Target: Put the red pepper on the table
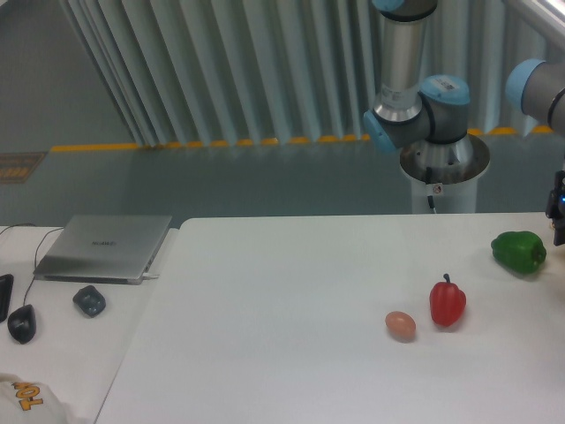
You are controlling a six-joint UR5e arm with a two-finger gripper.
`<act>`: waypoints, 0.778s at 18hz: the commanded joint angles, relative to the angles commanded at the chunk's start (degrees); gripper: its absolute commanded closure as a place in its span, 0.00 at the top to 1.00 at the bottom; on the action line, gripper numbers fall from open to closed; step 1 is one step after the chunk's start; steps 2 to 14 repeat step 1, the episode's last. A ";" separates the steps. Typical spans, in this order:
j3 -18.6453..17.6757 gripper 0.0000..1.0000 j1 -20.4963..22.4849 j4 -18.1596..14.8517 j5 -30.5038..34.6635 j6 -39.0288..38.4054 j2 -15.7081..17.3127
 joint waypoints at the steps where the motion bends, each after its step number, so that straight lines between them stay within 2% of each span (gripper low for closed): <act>1: 0.00 1.00 0.00 0.00 0.00 0.00 0.00; 14: 0.00 1.00 0.00 0.00 0.00 0.00 0.00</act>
